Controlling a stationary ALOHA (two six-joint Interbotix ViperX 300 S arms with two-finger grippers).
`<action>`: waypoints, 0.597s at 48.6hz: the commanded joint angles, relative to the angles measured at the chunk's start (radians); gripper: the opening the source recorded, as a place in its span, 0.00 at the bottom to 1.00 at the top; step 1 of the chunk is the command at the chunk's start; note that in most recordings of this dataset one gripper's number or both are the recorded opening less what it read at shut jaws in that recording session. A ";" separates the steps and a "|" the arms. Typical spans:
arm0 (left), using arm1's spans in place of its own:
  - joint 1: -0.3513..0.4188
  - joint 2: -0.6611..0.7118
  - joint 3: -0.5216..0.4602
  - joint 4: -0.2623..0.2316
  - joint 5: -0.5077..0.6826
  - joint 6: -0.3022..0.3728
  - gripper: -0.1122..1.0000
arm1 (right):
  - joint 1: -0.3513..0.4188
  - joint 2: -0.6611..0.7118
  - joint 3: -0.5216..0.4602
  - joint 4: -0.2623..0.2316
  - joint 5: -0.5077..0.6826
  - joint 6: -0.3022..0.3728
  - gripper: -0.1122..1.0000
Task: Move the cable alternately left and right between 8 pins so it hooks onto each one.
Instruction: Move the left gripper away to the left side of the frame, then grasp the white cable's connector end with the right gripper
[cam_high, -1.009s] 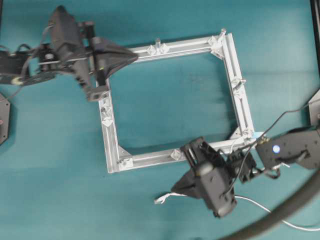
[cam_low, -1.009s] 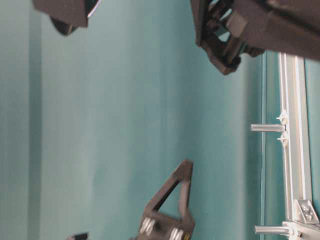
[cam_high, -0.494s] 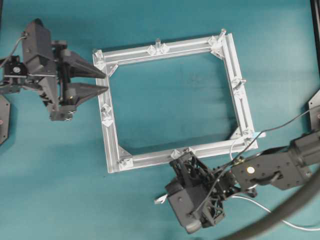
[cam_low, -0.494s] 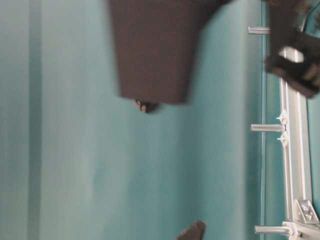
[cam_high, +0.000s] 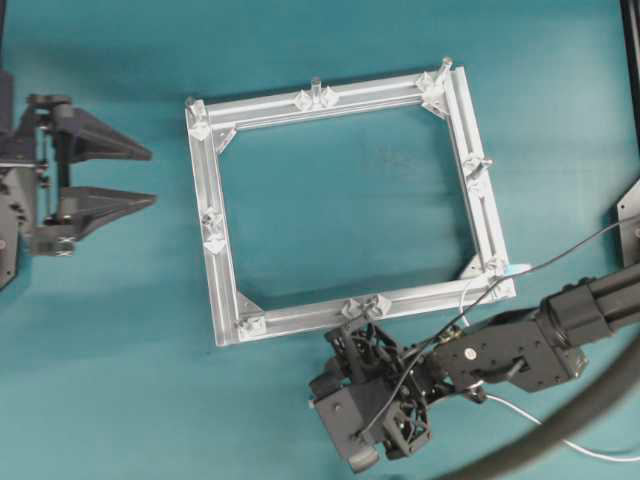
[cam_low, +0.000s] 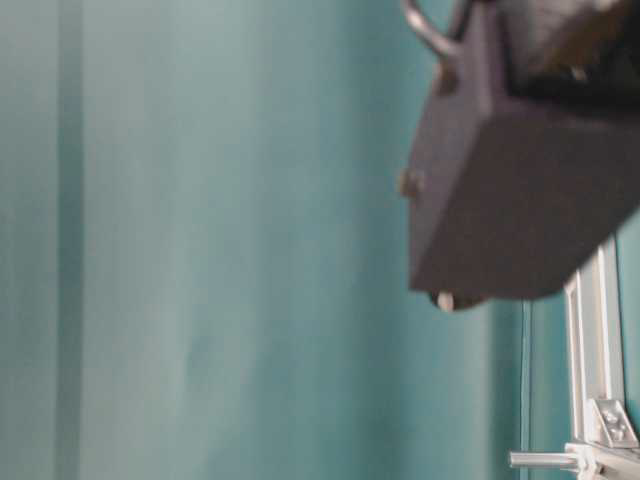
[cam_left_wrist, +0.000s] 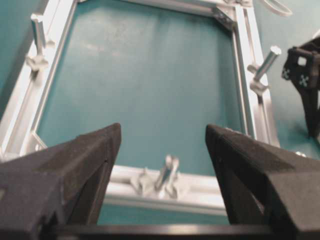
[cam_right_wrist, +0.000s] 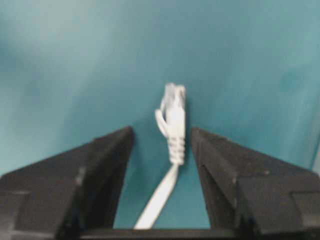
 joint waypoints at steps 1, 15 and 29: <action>-0.003 -0.049 0.003 0.002 0.032 -0.009 0.75 | -0.003 -0.003 -0.029 -0.005 -0.018 0.000 0.60; -0.002 -0.147 0.028 0.000 0.112 -0.011 0.75 | -0.020 0.018 -0.040 -0.005 -0.034 0.000 0.59; -0.003 -0.149 0.046 0.002 0.112 -0.011 0.75 | -0.021 0.021 -0.051 -0.008 0.035 0.002 0.23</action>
